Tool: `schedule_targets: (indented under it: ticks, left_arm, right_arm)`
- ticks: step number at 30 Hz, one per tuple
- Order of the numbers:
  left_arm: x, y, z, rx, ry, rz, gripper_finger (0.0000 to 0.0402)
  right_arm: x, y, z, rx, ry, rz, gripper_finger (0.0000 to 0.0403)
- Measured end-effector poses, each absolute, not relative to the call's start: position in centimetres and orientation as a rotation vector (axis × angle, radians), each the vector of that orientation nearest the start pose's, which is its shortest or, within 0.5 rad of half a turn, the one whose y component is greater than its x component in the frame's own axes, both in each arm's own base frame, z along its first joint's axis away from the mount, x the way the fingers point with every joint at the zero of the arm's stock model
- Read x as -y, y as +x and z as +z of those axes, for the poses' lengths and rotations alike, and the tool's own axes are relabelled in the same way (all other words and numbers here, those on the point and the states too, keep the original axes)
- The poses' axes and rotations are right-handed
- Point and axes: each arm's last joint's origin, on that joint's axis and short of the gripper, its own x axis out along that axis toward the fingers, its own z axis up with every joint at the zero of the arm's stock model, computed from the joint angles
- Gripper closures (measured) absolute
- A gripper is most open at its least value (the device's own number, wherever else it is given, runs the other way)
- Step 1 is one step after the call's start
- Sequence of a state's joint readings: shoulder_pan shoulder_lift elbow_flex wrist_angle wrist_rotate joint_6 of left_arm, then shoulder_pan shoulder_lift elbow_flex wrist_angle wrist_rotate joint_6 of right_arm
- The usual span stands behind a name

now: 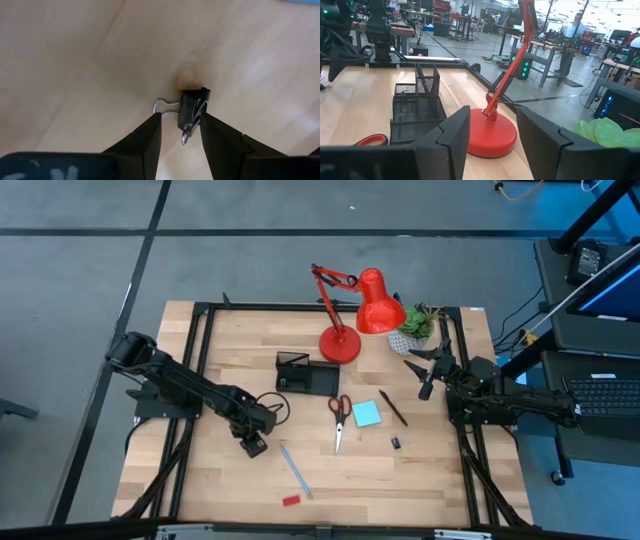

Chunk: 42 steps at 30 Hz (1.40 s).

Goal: Pick and place office supplies into organizer
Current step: Put the left black binder clip into the black desk organizer

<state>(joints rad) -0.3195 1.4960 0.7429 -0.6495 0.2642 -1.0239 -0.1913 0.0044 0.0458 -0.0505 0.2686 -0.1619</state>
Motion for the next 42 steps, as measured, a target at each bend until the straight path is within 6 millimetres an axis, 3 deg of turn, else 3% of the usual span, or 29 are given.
schedule_targets:
  ticks: [4, 15, 21, 27, 37, 42]
  left_arm:
    - [8.1, 22.2, 14.9, -1.526, -0.749, 0.251, 0.0292]
    - [8.2, 22.2, 14.9, -1.532, -0.743, 0.216, 0.0395]
    - [8.3, 22.1, 15.1, -1.563, -0.712, 0.107, 0.0398]
    - [8.0, 22.9, 16.9, -1.476, -0.649, -0.050, 0.0399]
    - [5.3, 25.0, 18.5, -1.178, -0.416, -0.206, 0.0399]
    - [3.5, 25.7, 18.6, -1.088, -0.261, -0.187, 0.0399]
  right_arm:
    - [2.5, 9.1, 17.4, -0.047, -0.161, -0.458, 0.0237]
    - [2.5, 9.1, 17.4, -0.047, -0.163, -0.458, 0.0237]
    - [2.5, 9.1, 17.4, -0.047, -0.163, -0.458, 0.0237]
    - [2.5, 9.1, 17.4, -0.047, -0.163, -0.458, 0.0237]
    - [2.5, 9.1, 17.4, -0.047, -0.163, -0.458, 0.0237]
    - [2.5, 9.1, 17.4, -0.046, -0.164, -0.458, 0.0237]
